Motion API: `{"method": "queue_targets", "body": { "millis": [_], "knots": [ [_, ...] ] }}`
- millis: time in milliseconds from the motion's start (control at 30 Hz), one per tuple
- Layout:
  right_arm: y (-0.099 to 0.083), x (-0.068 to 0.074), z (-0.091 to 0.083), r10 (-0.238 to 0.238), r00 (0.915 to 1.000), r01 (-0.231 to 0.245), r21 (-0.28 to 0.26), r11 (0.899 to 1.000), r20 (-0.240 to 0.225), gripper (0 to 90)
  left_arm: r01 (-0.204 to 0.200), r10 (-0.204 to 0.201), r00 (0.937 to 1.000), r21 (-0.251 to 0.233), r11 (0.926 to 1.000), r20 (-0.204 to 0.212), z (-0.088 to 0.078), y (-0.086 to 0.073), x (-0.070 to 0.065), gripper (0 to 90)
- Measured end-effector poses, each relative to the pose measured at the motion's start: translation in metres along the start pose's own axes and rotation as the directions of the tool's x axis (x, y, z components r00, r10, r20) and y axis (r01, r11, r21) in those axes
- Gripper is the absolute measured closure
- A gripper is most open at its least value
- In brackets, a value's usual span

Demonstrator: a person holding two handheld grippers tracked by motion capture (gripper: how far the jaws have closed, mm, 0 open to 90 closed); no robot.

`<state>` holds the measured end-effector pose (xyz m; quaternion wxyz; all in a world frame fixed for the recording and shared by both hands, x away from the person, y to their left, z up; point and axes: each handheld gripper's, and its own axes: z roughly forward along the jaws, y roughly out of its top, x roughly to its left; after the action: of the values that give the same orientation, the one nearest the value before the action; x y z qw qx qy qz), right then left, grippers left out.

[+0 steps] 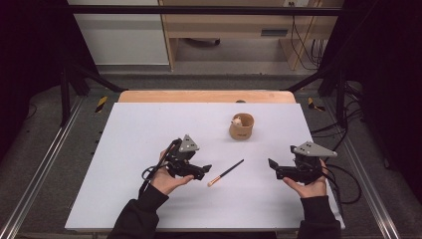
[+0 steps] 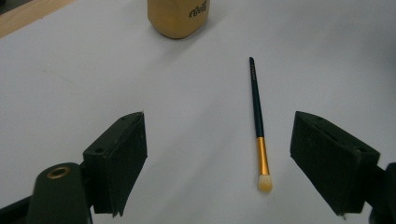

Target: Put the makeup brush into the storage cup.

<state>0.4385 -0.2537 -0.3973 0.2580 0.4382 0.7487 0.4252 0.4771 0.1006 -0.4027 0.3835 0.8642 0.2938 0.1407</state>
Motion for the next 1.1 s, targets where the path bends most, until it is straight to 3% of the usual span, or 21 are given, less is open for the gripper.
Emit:
{"method": "queue_targets", "body": {
  "millis": [567,767,1100],
  "knots": [
    [0.0,0.0,0.001,0.005,1.0,-0.005,0.001,1.0,-0.004,10.8,-0.05,0.047,0.9981,0.068,0.9964,0.04,0.034,0.013,-0.016,26.9],
    [0.0,-0.001,0.001,0.0,1.0,0.0,0.003,1.0,-0.003,10.9,-0.087,0.08,0.9951,0.113,0.9898,0.058,0.044,0.016,-0.019,31.5],
    [0.0,-0.001,0.001,-0.005,1.0,0.005,0.01,1.0,-0.001,10.9,-0.116,0.102,0.9908,0.166,0.9793,0.089,0.061,0.018,-0.025,40.7]
  ]
}}
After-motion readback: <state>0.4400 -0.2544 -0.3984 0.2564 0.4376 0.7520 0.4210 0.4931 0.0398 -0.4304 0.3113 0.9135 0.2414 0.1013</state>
